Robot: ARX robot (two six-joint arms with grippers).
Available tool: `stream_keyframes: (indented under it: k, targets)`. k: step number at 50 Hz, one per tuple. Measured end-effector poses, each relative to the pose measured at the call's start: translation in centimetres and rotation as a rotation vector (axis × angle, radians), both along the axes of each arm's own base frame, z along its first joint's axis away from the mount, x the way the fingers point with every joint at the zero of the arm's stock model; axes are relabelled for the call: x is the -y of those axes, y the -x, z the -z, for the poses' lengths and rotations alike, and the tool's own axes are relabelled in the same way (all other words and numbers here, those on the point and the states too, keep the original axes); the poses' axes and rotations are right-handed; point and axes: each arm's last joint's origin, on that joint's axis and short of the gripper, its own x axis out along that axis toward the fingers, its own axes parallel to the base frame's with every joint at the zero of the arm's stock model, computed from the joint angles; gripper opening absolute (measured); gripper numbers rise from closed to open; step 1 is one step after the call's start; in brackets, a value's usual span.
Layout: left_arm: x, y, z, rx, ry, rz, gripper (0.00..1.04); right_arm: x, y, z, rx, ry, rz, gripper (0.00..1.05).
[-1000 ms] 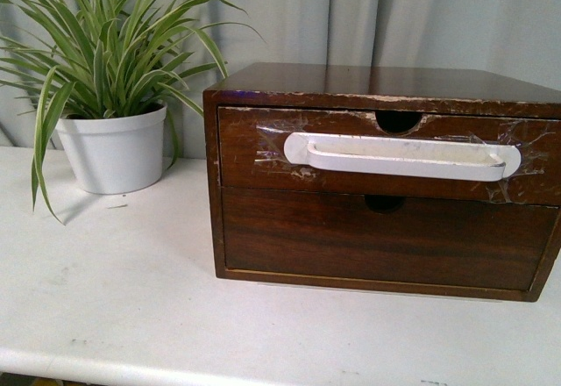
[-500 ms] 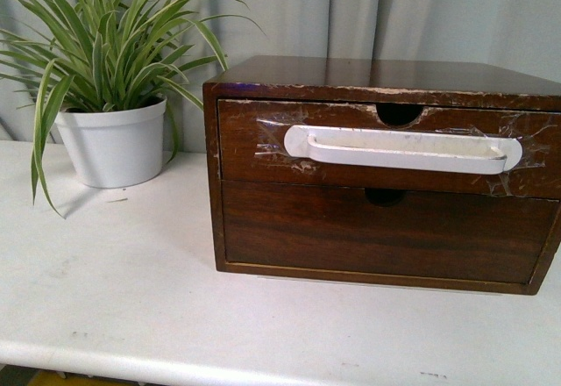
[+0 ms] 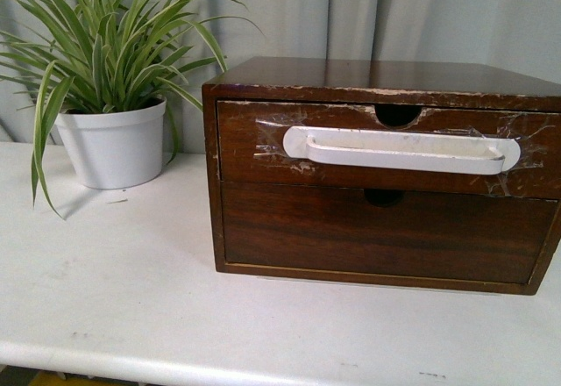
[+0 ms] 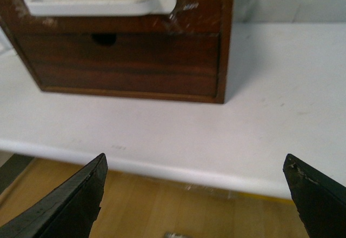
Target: Open drawer
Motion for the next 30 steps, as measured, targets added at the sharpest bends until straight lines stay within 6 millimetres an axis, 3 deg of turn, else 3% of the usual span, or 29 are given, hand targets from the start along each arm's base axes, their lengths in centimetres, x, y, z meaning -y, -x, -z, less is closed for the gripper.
stream_keyframes:
  k: [4,11,20,30]
  targets:
    - [0.1,-0.4,0.0,-0.037,-0.017,-0.051,0.99,0.1,-0.4,-0.7,-0.038,-0.007,-0.029,0.96]
    - [0.7,-1.5,-2.1,-0.024,-0.054,0.052,0.99,0.2,-1.4,-3.0,-0.045,0.024,-0.081,0.96]
    - [2.1,-4.7,-5.9,-0.05,-0.226,0.312,0.99,0.1,-3.4,-6.1,-0.065,0.169,-0.221,0.96]
    - [5.8,-10.2,-9.0,-0.14,-0.526,0.74,0.99,-0.6,-6.3,-9.6,-0.055,0.387,-0.362,0.96]
